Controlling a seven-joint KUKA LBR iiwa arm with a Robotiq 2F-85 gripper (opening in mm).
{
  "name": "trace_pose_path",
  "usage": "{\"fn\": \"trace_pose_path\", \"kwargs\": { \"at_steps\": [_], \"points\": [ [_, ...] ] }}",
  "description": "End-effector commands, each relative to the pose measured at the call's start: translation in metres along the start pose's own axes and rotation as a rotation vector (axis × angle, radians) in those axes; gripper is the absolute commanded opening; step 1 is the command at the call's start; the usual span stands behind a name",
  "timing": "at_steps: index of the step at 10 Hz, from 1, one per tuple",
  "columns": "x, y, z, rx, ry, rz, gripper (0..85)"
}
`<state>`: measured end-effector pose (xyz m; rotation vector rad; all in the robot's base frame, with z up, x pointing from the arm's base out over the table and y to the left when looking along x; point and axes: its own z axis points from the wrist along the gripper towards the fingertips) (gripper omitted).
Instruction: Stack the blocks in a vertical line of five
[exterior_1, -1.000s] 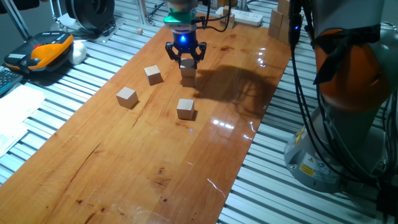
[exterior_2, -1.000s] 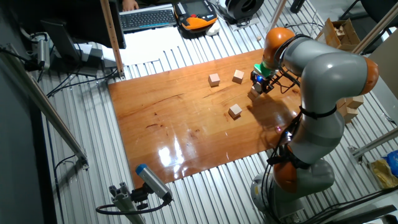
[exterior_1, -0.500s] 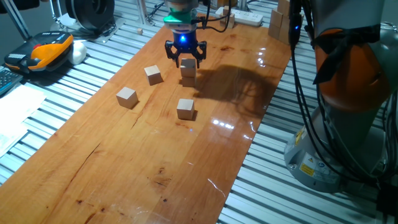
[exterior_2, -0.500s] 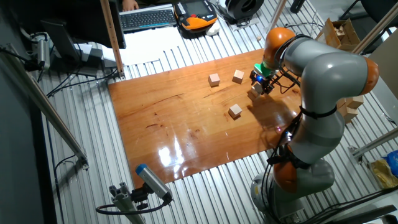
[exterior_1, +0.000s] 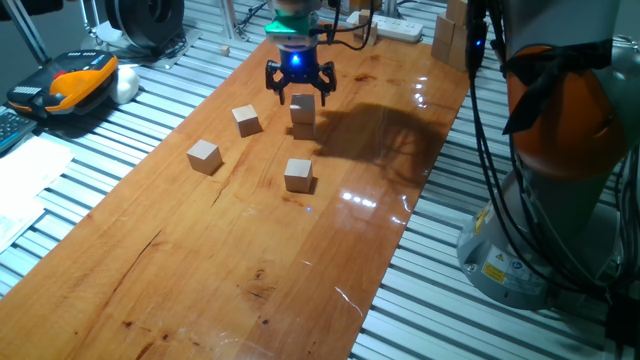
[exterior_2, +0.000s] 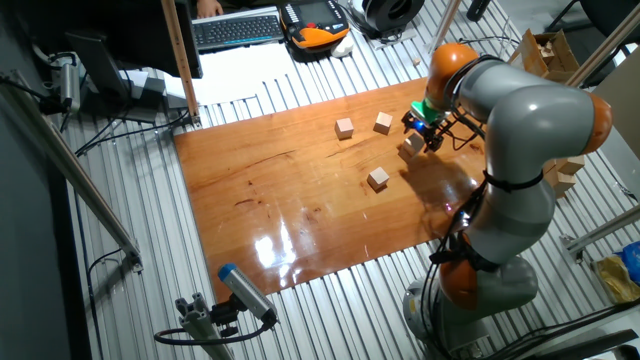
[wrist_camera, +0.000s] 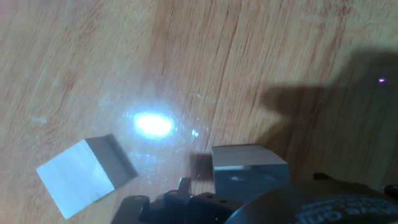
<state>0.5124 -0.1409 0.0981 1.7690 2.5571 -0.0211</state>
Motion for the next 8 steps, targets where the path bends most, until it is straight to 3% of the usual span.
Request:
{"fn": "trace_pose_path", "kwargs": {
  "at_steps": [1,5,6,7,8],
  "points": [
    [-0.001,0.000,-0.003,0.004,-0.003,-0.002,85.0],
    [0.005,-0.003,-0.021,0.009,-0.002,-0.038,85.0],
    [0.008,0.000,-0.029,0.007,0.001,-0.053,68.0],
    [0.011,0.004,-0.038,-0.001,0.014,-0.074,68.0],
    [0.013,0.004,-0.045,-0.029,0.040,-0.138,51.0]
  ]
}}
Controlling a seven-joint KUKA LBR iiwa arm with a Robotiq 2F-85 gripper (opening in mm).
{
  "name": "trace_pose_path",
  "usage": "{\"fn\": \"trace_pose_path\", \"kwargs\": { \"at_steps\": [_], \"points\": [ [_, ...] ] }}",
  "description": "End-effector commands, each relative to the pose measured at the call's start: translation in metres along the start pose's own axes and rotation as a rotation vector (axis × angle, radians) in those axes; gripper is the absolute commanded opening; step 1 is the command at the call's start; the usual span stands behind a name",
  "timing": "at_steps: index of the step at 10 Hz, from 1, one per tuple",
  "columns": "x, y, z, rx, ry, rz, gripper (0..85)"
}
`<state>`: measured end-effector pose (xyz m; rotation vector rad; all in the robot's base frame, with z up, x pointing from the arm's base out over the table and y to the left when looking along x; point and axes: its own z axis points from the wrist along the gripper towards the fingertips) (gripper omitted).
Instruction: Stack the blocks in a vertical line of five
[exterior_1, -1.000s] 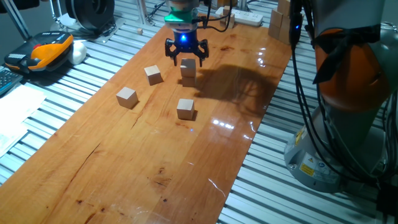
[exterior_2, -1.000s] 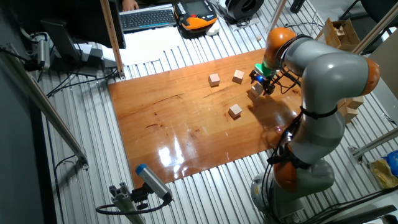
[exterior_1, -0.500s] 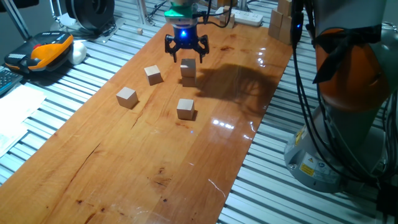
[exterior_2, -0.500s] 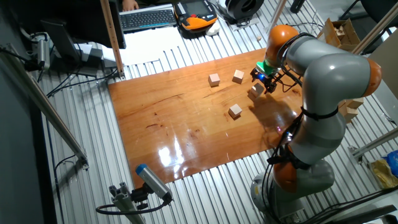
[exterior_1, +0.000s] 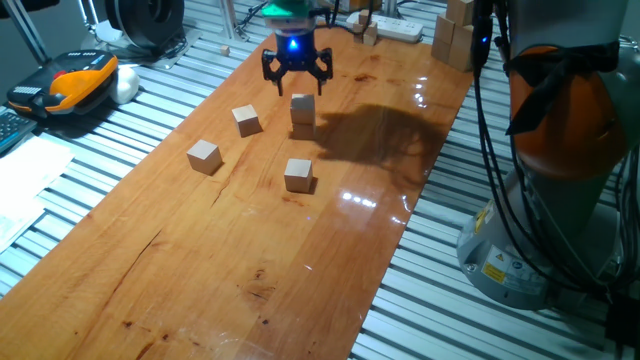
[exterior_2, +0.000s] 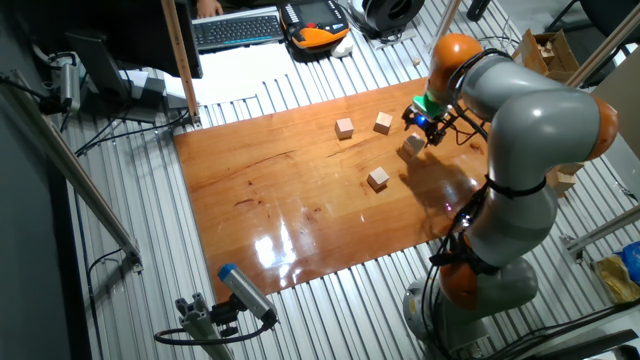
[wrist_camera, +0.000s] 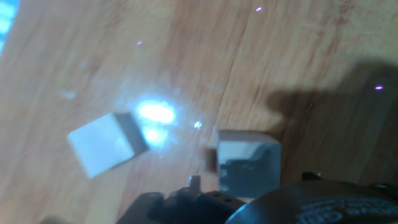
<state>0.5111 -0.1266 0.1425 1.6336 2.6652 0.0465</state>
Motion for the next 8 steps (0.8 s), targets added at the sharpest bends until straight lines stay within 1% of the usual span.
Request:
{"fn": "trace_pose_path", "kwargs": {
  "at_steps": [1,2,3,4,5,6,7,8],
  "points": [
    [0.0010,-0.0009,-0.0017,-0.021,0.016,-0.087,51.0],
    [0.0007,-0.0017,-0.0016,-0.045,0.027,-0.146,34.0],
    [-0.0004,-0.0028,-0.0011,-0.064,0.045,-0.210,17.0],
    [-0.0009,-0.0033,-0.0014,-0.056,0.045,-0.237,17.0],
    [-0.0005,-0.0044,-0.0027,-0.070,0.066,-0.259,0.0],
    [0.0009,-0.0044,-0.0032,-0.048,0.055,-0.266,0.0],
    [0.0023,-0.0052,-0.0041,-0.043,0.055,-0.258,0.0],
    [0.0038,-0.0047,-0.0041,-0.025,0.036,-0.290,0.0]
  ]
}}
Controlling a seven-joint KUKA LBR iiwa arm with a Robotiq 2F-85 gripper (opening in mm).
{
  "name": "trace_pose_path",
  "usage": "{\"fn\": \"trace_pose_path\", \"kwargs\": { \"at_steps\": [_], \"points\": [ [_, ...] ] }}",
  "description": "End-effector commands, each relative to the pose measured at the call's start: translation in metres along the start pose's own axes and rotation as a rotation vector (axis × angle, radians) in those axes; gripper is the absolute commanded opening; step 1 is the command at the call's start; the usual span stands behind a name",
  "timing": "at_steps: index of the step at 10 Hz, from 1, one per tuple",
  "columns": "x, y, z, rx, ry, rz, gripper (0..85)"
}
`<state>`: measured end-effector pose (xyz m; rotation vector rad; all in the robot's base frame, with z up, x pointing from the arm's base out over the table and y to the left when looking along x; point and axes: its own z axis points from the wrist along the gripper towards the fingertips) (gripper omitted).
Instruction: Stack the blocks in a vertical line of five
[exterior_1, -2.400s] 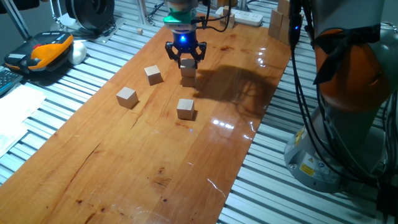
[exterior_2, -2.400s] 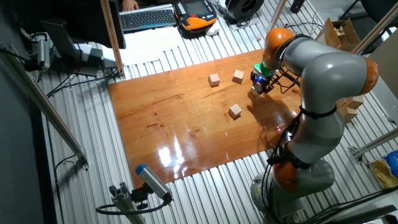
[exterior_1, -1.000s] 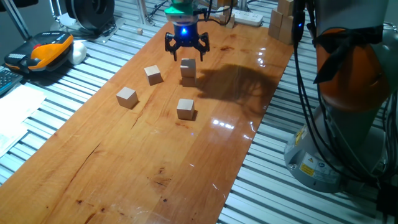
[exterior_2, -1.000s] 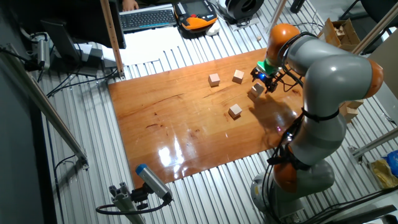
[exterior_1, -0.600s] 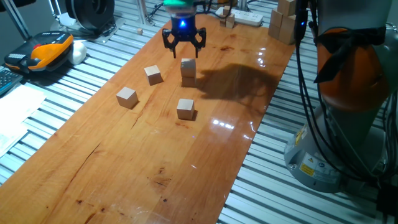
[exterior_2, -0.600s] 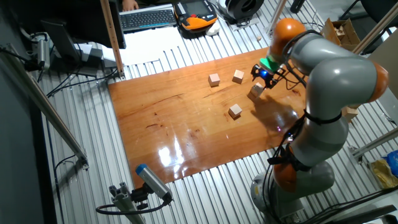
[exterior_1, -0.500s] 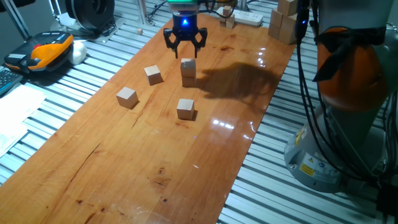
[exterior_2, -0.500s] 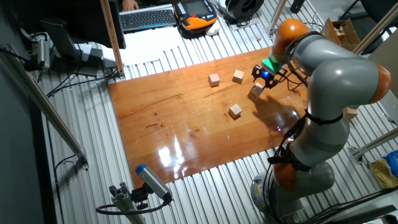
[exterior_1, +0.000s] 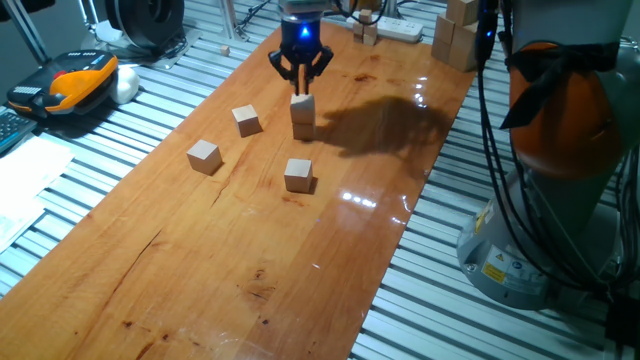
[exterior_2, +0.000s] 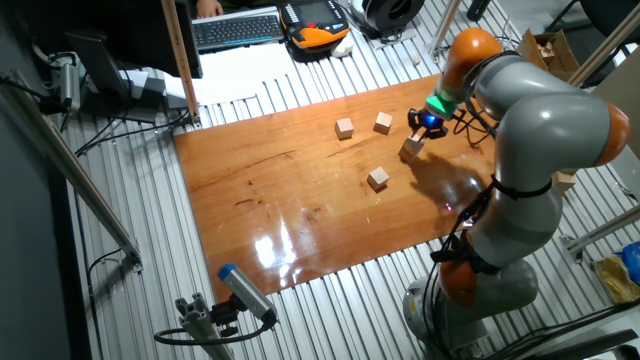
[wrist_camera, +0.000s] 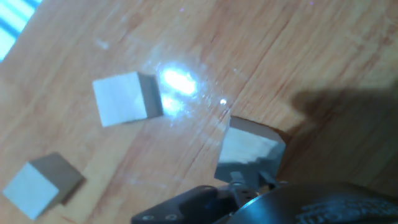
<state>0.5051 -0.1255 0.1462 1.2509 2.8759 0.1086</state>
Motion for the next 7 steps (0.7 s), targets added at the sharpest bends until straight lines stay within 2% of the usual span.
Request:
{"fn": "trace_pose_path", "kwargs": {
  "at_steps": [1,2,3,4,7],
  "points": [
    [0.001,0.001,0.001,0.009,-0.007,-0.028,0.0],
    [0.003,0.003,0.002,0.021,-0.029,-0.038,0.0],
    [0.007,0.006,0.004,0.025,-0.039,-0.040,0.0],
    [0.015,0.012,0.005,0.065,-0.062,-0.020,0.0],
    [0.036,0.021,0.002,0.053,-0.062,0.012,0.0]
  ]
}}
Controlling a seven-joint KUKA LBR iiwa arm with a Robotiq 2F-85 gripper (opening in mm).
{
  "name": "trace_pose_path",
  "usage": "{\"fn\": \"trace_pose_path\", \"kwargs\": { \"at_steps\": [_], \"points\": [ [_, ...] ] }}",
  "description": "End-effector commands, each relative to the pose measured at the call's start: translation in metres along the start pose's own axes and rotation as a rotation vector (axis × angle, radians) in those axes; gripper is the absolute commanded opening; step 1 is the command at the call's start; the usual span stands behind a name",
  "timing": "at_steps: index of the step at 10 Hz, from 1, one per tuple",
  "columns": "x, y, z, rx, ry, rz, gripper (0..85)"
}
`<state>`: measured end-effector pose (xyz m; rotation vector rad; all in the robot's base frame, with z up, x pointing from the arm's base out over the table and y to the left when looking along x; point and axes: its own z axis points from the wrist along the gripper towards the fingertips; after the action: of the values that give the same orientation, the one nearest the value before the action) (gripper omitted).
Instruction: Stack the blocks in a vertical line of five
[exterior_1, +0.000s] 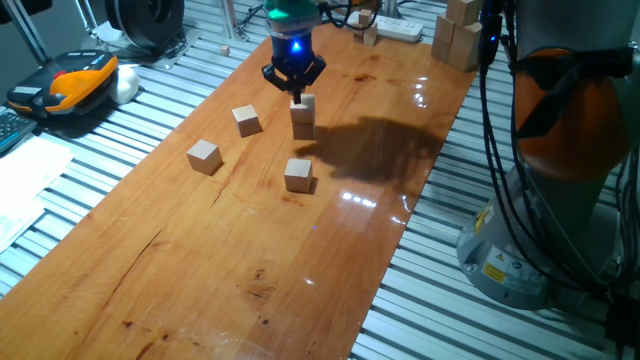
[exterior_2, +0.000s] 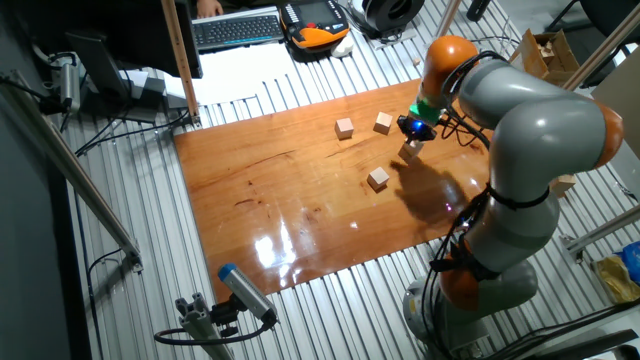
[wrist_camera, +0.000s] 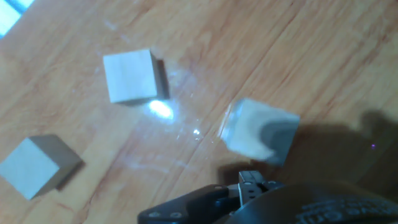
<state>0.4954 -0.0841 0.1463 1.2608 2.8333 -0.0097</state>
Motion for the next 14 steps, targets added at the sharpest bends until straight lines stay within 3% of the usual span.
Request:
{"fn": "trace_pose_path", "kwargs": {
  "at_steps": [1,2,6,8,9,12,13,14],
  "points": [
    [0.008,0.003,0.004,0.005,-0.008,0.012,0.0],
    [0.016,0.005,0.011,0.016,-0.020,0.018,0.0],
    [0.042,0.004,0.034,0.014,-0.043,0.030,0.0],
    [0.049,0.003,0.040,-0.008,-0.035,0.042,0.0],
    [0.053,0.003,0.043,-0.044,-0.016,0.079,0.0],
    [0.066,0.003,0.054,-0.064,-0.013,0.229,0.0],
    [0.070,0.003,0.056,-0.047,-0.023,0.281,0.0],
    [0.070,0.004,0.056,-0.010,-0.038,0.331,0.0]
  ]
}}
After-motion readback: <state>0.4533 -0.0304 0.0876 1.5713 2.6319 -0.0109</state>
